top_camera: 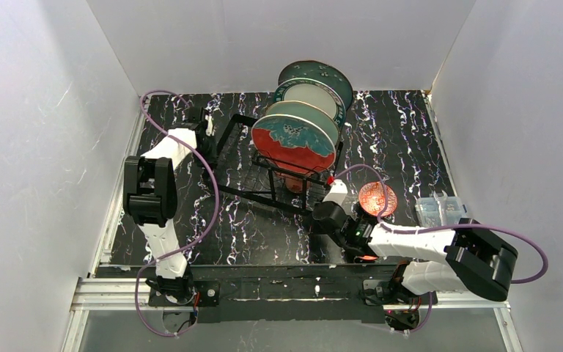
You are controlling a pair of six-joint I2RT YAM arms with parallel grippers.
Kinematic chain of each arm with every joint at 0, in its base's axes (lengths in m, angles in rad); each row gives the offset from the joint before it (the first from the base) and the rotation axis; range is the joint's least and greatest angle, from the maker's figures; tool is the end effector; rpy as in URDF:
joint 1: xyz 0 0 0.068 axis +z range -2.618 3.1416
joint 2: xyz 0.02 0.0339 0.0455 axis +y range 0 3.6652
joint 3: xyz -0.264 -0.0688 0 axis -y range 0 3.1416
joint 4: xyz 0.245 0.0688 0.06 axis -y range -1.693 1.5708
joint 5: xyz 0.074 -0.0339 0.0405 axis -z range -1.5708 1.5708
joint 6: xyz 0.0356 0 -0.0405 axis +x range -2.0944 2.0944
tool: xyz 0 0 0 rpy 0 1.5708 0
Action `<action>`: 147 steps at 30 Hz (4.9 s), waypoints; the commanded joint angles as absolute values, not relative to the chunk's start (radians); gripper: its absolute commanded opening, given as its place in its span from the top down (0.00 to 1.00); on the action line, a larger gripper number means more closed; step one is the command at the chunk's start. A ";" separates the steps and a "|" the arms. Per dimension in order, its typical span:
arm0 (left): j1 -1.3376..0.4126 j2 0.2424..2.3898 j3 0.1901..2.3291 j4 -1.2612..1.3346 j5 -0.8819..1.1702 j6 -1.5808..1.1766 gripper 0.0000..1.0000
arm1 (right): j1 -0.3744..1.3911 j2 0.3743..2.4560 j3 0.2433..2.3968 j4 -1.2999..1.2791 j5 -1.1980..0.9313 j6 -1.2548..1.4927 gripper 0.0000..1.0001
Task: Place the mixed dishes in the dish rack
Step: Move the dish rack to the center of the board.
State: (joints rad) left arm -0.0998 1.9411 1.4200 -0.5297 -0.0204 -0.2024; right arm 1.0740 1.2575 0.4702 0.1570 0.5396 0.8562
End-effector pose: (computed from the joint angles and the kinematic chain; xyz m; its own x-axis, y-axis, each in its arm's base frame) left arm 0.4104 -0.0404 0.1946 -0.8639 -0.1155 -0.4903 -0.0859 0.9929 -0.0825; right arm 0.1298 0.2010 0.1718 -0.6044 0.2449 -0.7581 -0.1524 0.8985 0.4118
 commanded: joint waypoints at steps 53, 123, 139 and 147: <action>-0.187 1.490 0.932 -0.629 -0.147 -0.579 0.65 | 0.709 1.382 0.609 0.199 0.311 0.557 0.99; -0.187 2.164 1.815 -0.437 0.324 0.408 0.29 | 0.834 1.150 0.356 0.356 0.128 0.784 0.99; -0.187 2.241 1.873 -0.469 0.316 0.411 0.80 | 0.831 1.306 0.504 0.322 0.209 0.737 0.99; -0.187 2.241 1.860 -0.477 0.318 0.388 1.00 | 0.820 1.383 0.571 0.318 0.274 0.708 0.99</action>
